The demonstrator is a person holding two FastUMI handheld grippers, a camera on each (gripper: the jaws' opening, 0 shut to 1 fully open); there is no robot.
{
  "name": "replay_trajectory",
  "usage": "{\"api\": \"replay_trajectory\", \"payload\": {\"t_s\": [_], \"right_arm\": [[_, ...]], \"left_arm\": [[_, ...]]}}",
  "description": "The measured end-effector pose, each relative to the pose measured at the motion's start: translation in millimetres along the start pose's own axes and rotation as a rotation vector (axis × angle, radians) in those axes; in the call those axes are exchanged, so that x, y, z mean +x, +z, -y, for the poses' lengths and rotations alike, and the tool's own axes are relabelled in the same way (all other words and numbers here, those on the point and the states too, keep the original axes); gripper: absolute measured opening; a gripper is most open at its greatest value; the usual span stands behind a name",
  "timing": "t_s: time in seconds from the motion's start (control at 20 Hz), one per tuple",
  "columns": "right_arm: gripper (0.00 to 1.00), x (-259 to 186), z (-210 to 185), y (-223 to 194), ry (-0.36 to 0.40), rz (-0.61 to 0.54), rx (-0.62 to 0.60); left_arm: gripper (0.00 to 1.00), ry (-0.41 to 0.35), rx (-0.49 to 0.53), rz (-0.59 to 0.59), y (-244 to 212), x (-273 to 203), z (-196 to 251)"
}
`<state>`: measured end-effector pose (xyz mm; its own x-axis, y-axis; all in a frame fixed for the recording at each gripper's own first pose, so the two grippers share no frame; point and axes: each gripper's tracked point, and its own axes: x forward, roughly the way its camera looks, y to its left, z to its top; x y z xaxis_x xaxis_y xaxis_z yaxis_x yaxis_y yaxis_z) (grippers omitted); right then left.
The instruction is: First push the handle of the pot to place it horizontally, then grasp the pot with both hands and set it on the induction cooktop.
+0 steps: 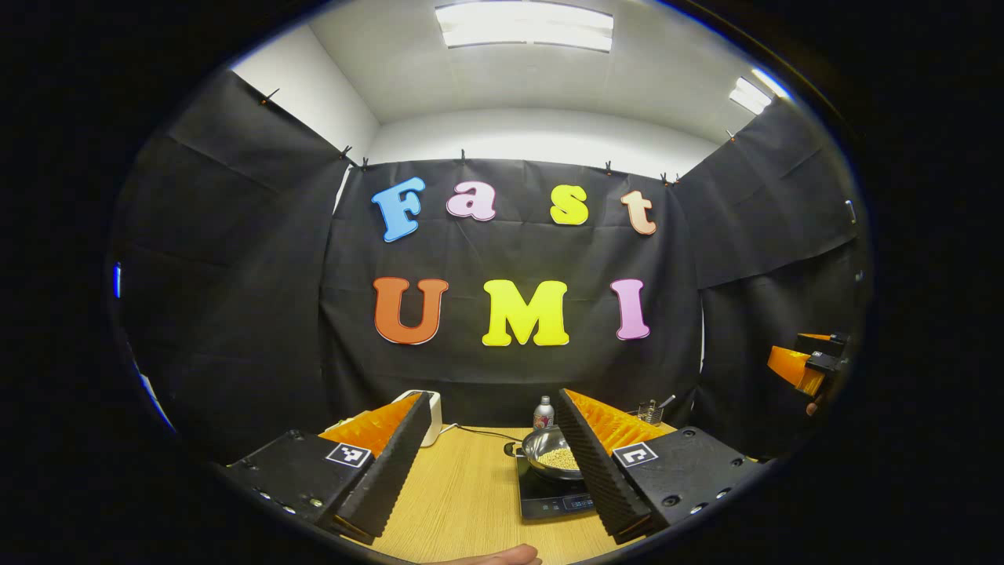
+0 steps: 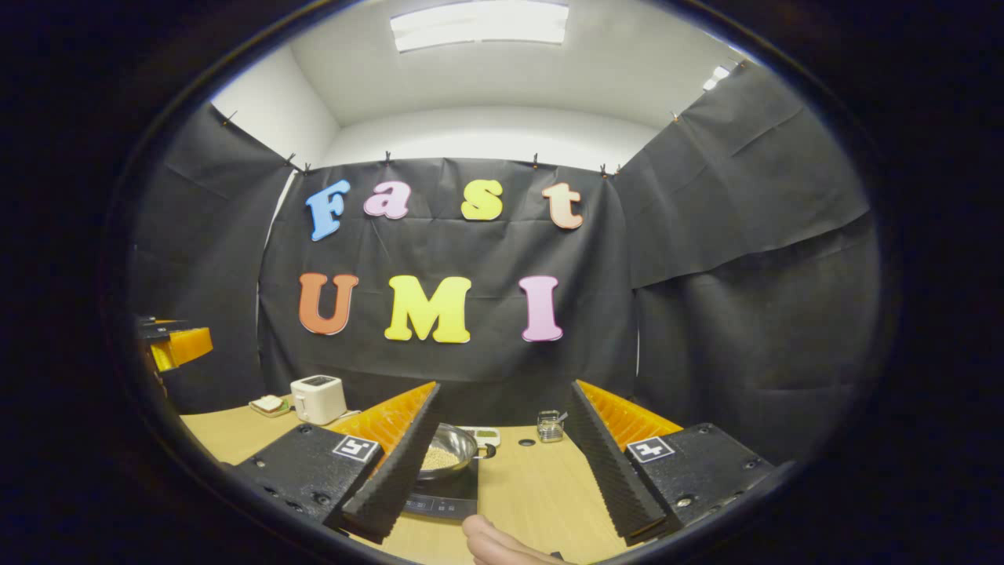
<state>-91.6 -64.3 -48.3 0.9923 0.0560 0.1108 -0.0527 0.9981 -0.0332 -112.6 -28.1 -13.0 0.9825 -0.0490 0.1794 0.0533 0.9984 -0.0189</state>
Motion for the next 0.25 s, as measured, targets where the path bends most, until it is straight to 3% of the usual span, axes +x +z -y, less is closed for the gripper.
{"api": "replay_trajectory", "payload": {"t_s": [0.1, 0.15, 0.2, 0.25], "right_arm": [[1.00, -0.1, 2.8, -0.8, -0.009, 0.004, -0.003], [0.99, -0.8, 3.9, -0.7, -0.012, 0.004, -0.004], [1.00, -0.6, 3.7, -1.3, -0.012, 0.004, -0.004], [0.99, -0.2, 3.6, -1.2, -0.013, 0.000, -0.005]], "left_arm": [[0.96, -0.010, -0.001, -0.005, -2.3, 0.4, 2.9], [0.86, -0.014, 0.000, -0.010, -2.6, -0.4, 5.6], [0.96, -0.017, 0.001, -0.013, -3.7, 0.5, 6.3], [0.96, -0.017, 0.004, -0.014, -4.4, -0.4, 6.6]]}}
